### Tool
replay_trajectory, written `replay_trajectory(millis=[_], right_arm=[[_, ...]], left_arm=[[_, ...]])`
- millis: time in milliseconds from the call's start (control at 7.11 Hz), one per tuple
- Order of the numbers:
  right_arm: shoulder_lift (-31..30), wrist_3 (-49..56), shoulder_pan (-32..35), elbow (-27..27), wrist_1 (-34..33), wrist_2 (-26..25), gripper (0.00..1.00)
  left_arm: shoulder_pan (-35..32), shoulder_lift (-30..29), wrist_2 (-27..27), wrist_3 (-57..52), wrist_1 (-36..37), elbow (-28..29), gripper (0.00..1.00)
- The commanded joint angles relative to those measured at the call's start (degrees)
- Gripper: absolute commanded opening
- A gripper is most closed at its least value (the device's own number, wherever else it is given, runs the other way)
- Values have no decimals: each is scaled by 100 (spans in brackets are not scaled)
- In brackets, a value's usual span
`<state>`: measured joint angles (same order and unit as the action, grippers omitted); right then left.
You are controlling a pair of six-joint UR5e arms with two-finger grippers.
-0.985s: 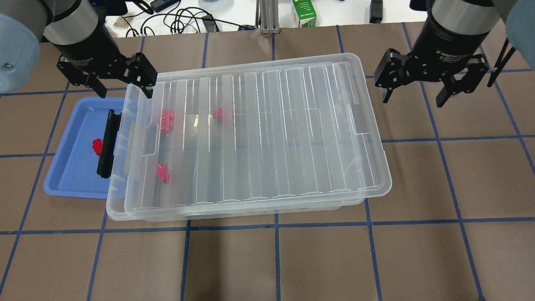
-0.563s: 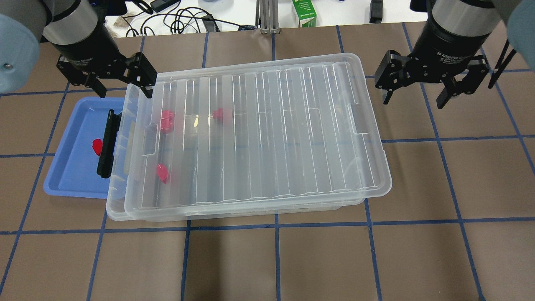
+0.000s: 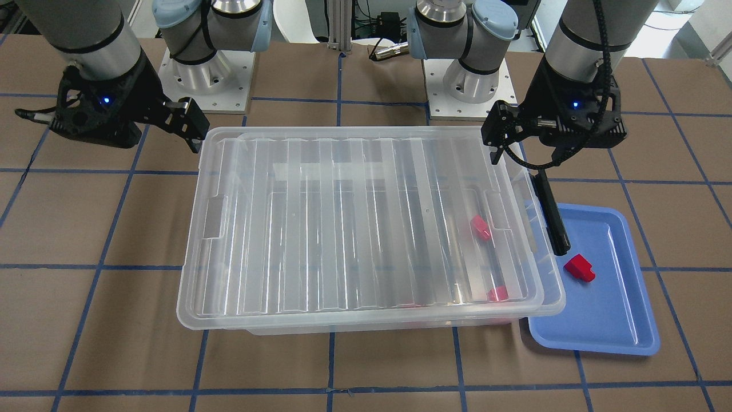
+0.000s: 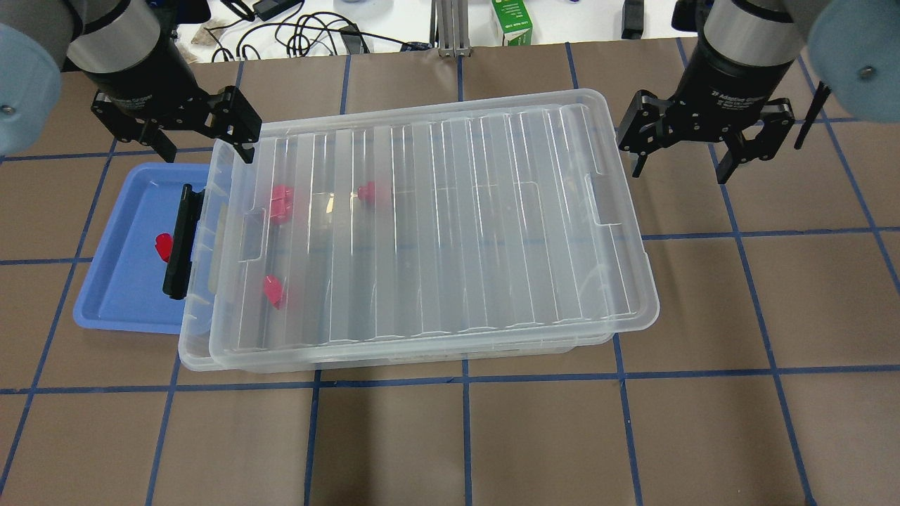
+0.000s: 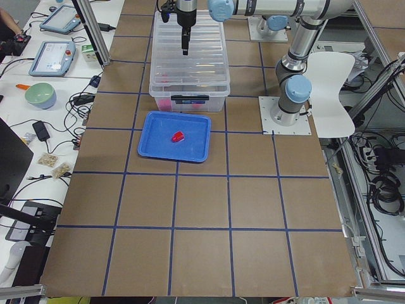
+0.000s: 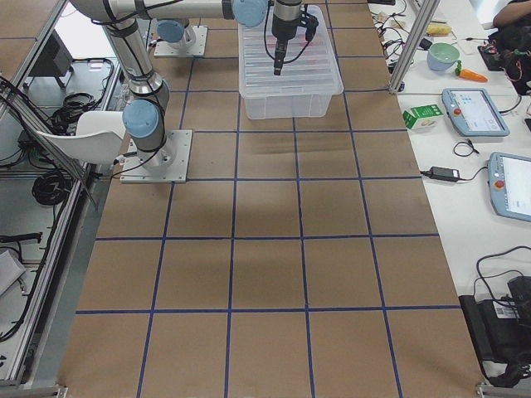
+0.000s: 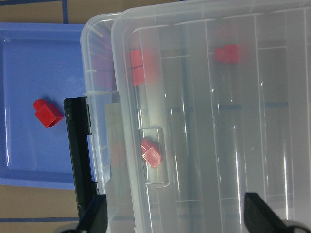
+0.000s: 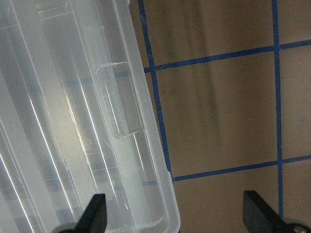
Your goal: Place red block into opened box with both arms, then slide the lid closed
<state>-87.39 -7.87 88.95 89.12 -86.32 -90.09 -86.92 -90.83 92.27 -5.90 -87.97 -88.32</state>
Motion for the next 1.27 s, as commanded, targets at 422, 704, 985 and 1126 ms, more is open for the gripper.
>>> replay_trajectory(millis=[422, 704, 985, 1126], right_arm=[[1336, 181, -9, 1, -1104, -26, 100], [1391, 364, -52, 1, -1151, -105, 100], [1391, 427, -263, 9, -1072, -35, 100], [1400, 418, -264, 44, -1080, -9, 100]], left_arm=[[53, 39, 2, -271, 0, 42, 100], [53, 48, 28, -271, 0, 25, 100], [53, 48, 37, -271, 0, 25, 100], [88, 48, 28, -350, 0, 34, 100]])
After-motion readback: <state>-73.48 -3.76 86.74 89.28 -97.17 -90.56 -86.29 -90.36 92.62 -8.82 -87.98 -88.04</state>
